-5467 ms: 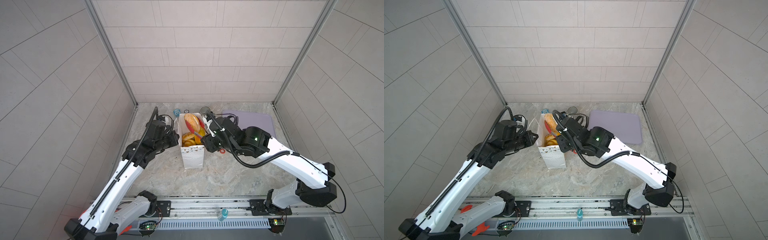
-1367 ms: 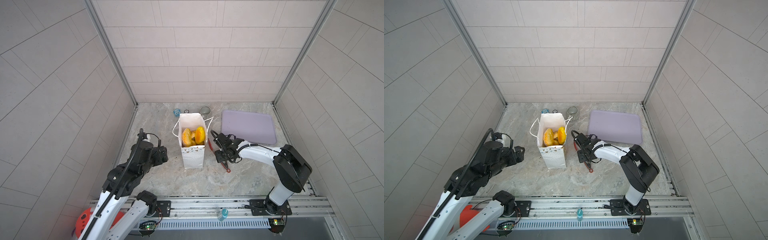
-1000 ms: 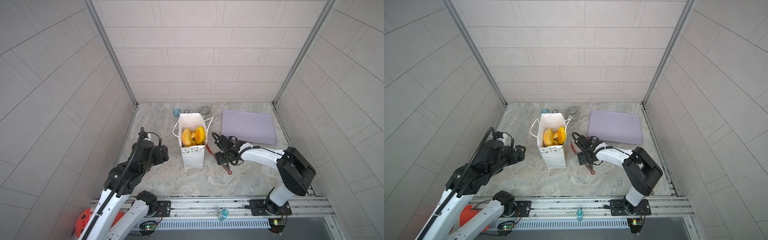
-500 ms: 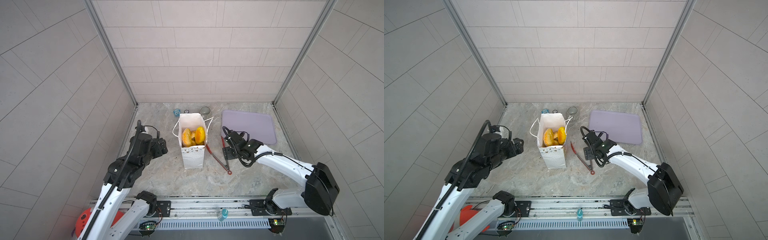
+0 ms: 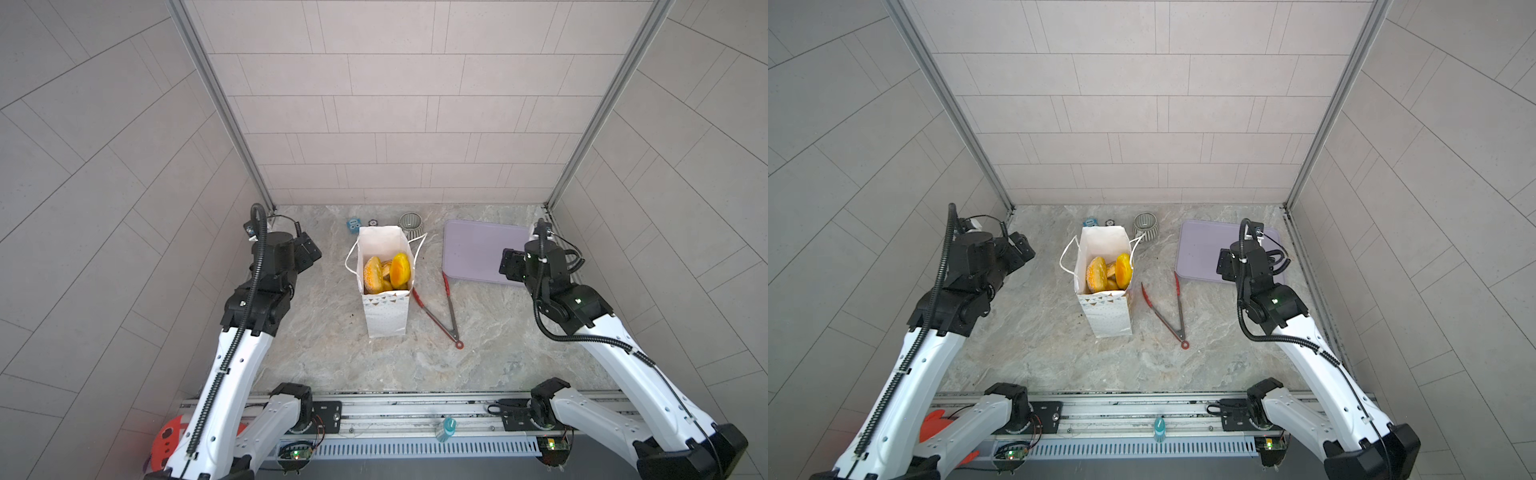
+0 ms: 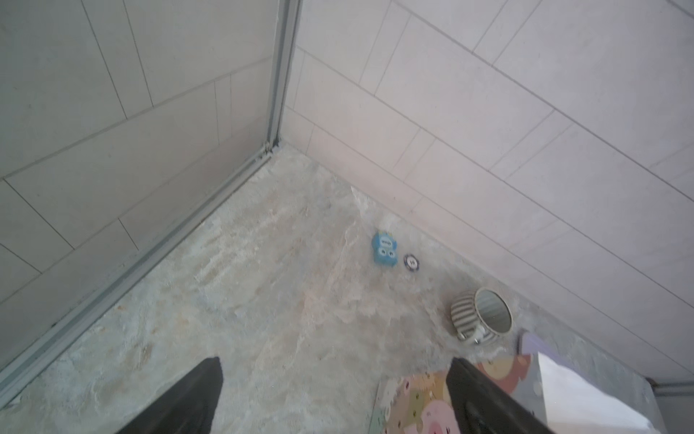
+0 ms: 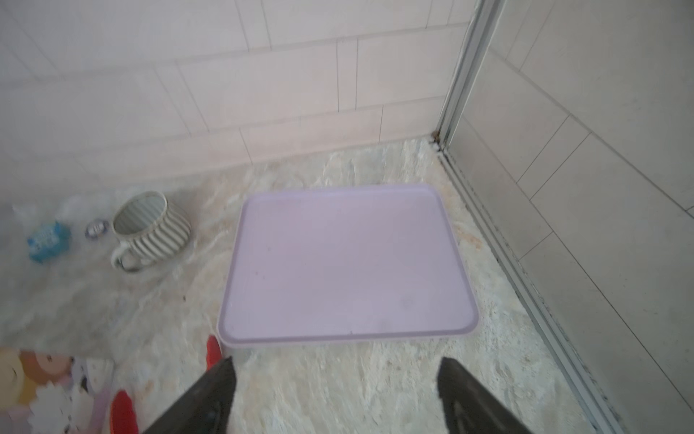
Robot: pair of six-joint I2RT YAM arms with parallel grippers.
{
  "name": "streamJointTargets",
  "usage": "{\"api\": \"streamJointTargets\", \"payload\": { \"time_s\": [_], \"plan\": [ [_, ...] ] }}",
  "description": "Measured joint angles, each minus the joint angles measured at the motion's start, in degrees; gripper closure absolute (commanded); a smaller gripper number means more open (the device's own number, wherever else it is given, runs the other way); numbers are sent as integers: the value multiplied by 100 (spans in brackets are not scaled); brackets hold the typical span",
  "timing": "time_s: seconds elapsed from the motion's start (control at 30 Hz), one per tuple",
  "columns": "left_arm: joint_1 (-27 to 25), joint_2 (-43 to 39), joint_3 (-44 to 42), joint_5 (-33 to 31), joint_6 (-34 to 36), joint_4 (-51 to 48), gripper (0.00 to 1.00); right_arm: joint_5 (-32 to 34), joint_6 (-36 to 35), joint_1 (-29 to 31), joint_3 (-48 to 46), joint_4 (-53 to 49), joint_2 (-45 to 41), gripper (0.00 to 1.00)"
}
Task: Place the fake bread into the paper bag
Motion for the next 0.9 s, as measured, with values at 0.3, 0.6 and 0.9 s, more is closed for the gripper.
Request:
{"api": "streamJointTargets", "payload": {
  "time_s": [0.3, 0.6, 0.9],
  "plan": [
    [815, 476, -1084, -1003, 551, 1604, 0, 638, -844, -905, -946, 2304, 671, 0],
    [822, 1646, -2966, -1591, 1016, 2686, 0, 1102, -1207, -1104, -2651, 3735, 1974, 1],
    [822, 2485, -3429, -1436, 1458, 4321, 0, 741, -1775, -1097, -3086, 5761, 2911, 0]
  ]
}}
